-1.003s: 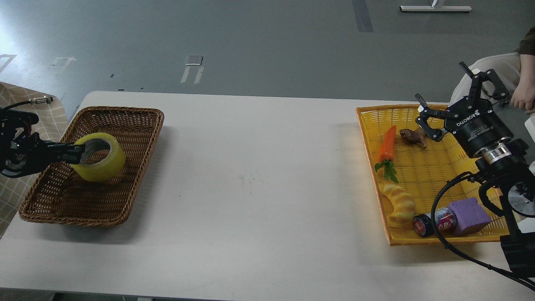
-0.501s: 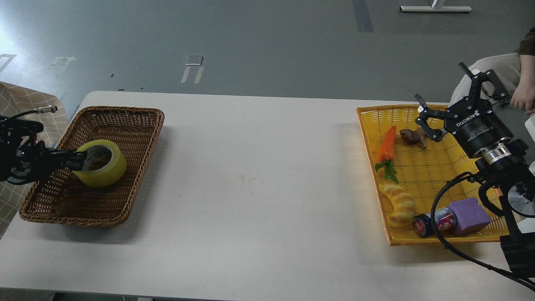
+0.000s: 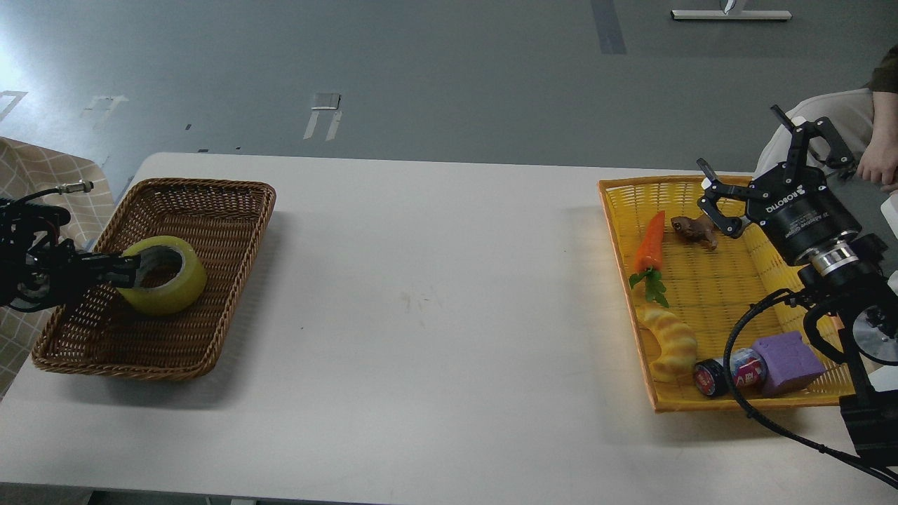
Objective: Place and transfer tape with both arms
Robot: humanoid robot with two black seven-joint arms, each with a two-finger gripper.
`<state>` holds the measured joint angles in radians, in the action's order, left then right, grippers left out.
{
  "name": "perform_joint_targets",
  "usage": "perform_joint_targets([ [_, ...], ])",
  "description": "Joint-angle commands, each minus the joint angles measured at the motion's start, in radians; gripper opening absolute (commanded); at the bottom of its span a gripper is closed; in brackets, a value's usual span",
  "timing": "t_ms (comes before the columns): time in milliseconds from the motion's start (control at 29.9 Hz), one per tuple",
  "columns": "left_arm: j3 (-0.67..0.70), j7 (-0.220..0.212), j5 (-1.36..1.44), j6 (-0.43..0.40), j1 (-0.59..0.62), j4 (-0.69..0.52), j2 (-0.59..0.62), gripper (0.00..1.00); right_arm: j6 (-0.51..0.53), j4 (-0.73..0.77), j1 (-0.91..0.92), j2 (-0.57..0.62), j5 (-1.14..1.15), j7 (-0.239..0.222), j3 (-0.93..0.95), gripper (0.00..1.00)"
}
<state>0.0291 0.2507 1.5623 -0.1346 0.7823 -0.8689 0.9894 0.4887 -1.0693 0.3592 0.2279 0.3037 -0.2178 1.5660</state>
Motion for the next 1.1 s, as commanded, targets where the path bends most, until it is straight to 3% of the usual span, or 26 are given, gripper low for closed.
perform_joint_targets([
  [0, 0.003, -0.001, -0.002, 0.000, 0.000, -0.008, 0.002, 0.65, 0.000, 0.000, 0.000, -0.001, 0.000, -0.001, 0.000, 1.00],
  [368, 0.014, 0.001, -0.177, -0.006, 0.021, -0.041, 0.015, 0.78, 0.000, 0.000, 0.001, -0.001, 0.000, 0.000, 0.000, 1.00],
  [435, 0.015, 0.001, -0.235, -0.008, 0.041, -0.068, 0.021, 0.80, 0.000, 0.000, 0.004, -0.001, 0.000, 0.000, 0.000, 1.00],
  [568, 0.020, 0.041, -0.336, -0.013, 0.126, -0.200, 0.086, 0.83, 0.000, 0.000, 0.015, -0.002, 0.000, 0.000, 0.002, 1.00],
  [735, 0.049, 0.045, -0.452, -0.025, 0.198, -0.292, 0.109, 0.85, 0.000, 0.000, 0.029, -0.004, 0.000, 0.000, 0.002, 1.00],
  [936, 0.236, 0.045, -0.666, -0.144, 0.216, -0.315, 0.078, 0.87, 0.000, 0.000, 0.056, -0.008, 0.002, -0.001, 0.002, 1.00],
  [1070, 0.336, 0.042, -0.873, -0.209, 0.215, -0.302, 0.011, 0.97, 0.000, 0.006, 0.096, -0.008, 0.003, 0.000, 0.002, 1.00],
])
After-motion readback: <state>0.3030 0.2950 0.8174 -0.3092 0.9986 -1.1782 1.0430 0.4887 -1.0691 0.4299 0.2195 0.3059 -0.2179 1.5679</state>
